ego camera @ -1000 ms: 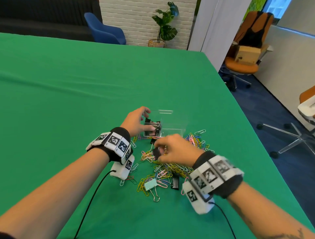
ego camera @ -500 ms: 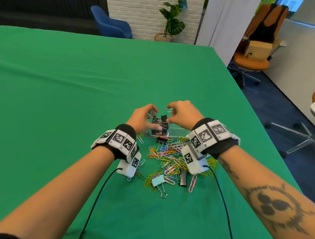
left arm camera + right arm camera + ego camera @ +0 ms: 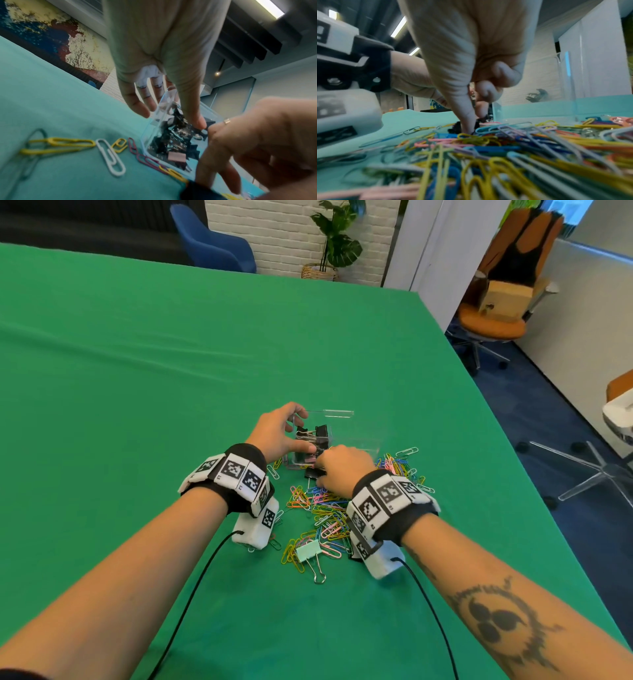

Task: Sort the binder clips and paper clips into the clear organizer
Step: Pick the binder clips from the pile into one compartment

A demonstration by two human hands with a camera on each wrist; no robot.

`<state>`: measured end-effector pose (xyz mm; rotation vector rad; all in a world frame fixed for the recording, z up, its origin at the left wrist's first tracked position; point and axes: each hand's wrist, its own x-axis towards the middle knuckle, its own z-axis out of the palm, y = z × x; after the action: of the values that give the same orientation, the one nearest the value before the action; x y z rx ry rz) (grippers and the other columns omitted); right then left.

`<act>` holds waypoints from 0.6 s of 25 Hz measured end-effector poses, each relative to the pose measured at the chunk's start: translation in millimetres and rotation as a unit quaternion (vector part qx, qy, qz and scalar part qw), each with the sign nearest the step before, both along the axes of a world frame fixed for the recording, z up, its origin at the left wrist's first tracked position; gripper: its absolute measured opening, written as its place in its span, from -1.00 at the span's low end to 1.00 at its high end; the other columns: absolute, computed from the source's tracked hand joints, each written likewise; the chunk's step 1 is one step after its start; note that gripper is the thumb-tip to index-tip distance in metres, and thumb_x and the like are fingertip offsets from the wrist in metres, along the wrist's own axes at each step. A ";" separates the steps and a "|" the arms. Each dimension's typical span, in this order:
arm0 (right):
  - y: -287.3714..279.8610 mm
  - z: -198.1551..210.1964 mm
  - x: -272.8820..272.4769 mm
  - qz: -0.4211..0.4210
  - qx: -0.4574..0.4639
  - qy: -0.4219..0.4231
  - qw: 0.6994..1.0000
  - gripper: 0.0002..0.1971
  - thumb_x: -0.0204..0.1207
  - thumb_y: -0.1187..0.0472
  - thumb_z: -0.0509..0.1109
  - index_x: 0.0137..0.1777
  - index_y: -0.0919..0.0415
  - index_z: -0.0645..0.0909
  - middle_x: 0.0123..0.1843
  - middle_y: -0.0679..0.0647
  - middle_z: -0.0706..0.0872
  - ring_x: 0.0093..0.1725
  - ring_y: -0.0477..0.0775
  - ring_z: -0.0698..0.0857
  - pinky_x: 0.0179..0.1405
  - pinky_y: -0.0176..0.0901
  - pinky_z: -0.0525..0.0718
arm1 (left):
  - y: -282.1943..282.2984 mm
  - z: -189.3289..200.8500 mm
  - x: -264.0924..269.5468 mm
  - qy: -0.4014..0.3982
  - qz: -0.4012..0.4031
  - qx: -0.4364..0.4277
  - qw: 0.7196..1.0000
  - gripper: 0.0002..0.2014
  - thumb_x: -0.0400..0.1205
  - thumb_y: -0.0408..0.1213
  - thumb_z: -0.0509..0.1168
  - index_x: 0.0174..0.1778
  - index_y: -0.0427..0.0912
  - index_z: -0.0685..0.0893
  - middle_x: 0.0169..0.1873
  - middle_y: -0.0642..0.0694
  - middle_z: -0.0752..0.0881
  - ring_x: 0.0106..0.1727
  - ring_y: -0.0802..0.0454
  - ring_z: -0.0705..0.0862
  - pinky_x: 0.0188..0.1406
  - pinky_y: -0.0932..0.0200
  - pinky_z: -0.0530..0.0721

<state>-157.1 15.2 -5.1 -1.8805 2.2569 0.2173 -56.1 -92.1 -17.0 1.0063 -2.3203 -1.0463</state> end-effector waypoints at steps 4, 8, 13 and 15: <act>5.0 2.5 1.2 0.085 0.008 0.003 0.996 -0.71 0.54 0.26 0.30 0.23 0.07 0.64 0.36 0.15 0.55 0.24 0.27 0.63 -0.02 -0.03 0.57 | -3.6 3.1 0.1 -0.015 -0.016 -0.003 1.000 -0.41 0.31 -0.28 0.57 0.22 -0.25 0.53 0.07 -0.18 0.65 -0.01 -0.03 0.50 0.00 0.20 0.47; 11.0 4.7 -1.1 0.054 -0.022 -0.001 0.998 -0.68 0.57 0.21 0.26 0.31 0.02 0.56 0.37 0.12 0.54 0.21 0.28 0.65 0.00 0.00 0.59 | -6.3 2.3 -0.6 -0.021 -0.019 -0.005 1.000 -0.42 0.30 -0.28 0.58 0.20 -0.25 0.54 0.01 -0.14 0.63 0.00 -0.04 0.52 0.13 0.06 0.56; 6.8 -1.0 14.4 0.029 0.030 0.012 0.999 -0.52 0.43 -0.10 0.41 0.18 0.26 0.60 0.10 0.21 0.66 0.13 0.27 0.68 -0.07 -0.04 0.59 | -4.0 4.7 -0.2 -0.024 -0.010 -0.003 1.000 -0.42 0.30 -0.28 0.58 0.21 -0.24 0.53 -0.01 -0.08 0.60 -0.01 -0.04 0.51 0.08 0.11 0.53; 5.6 -1.1 14.9 0.019 0.019 -0.011 1.000 -0.57 0.42 0.03 0.43 0.24 0.23 0.58 0.20 0.22 0.66 0.17 0.28 0.66 0.01 -0.02 0.62 | -2.2 7.6 0.5 -0.033 -0.011 -0.008 0.999 -0.37 0.30 -0.28 0.58 0.28 -0.21 0.50 0.01 -0.10 0.60 0.00 -0.05 0.51 0.05 0.16 0.50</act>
<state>-142.2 20.7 -6.2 -1.8980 2.1893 0.2410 -55.6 -94.3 -9.4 1.0259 -2.3935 -1.0163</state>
